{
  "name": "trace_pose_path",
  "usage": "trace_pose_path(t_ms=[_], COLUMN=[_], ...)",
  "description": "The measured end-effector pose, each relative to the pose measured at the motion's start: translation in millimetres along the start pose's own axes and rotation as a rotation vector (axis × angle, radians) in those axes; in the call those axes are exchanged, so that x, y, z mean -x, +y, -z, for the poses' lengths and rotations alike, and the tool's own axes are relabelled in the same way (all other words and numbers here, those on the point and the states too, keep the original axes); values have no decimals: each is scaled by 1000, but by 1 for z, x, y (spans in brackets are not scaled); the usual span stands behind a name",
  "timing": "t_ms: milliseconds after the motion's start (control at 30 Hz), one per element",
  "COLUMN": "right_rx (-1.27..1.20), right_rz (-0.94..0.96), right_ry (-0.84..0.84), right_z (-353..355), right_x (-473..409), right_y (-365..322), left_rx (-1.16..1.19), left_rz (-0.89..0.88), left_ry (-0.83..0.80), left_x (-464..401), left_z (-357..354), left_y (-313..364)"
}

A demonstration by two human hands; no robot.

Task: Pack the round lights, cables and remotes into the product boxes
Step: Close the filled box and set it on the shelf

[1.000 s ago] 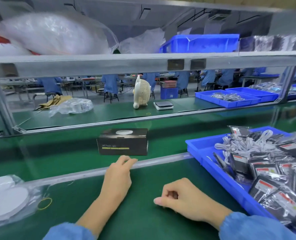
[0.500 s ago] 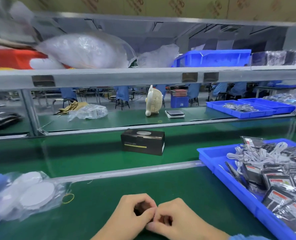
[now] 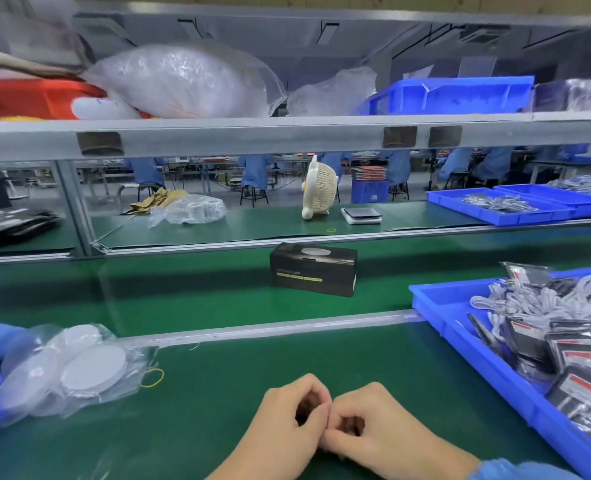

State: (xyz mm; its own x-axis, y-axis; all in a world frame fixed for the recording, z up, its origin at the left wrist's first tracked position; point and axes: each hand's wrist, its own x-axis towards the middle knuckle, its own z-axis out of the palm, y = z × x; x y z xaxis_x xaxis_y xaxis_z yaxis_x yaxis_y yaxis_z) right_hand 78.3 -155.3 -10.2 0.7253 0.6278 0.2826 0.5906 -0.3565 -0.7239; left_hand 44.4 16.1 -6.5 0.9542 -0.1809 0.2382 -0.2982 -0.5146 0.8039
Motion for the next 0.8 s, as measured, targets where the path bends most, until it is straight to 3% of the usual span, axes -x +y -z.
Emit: trace_pose_path(t_ms=[633,800], right_rx=[-44,-174], right_rz=[-90,-78], right_ry=[-34,104], right_z=[-2,1], right_x=[5,3], right_y=[-2,-4], left_rx=[-2,256], left_rz=[-10,55], left_ry=[2,48], left_x=[0,-4], left_z=[-3,5], left_y=[-5,-6])
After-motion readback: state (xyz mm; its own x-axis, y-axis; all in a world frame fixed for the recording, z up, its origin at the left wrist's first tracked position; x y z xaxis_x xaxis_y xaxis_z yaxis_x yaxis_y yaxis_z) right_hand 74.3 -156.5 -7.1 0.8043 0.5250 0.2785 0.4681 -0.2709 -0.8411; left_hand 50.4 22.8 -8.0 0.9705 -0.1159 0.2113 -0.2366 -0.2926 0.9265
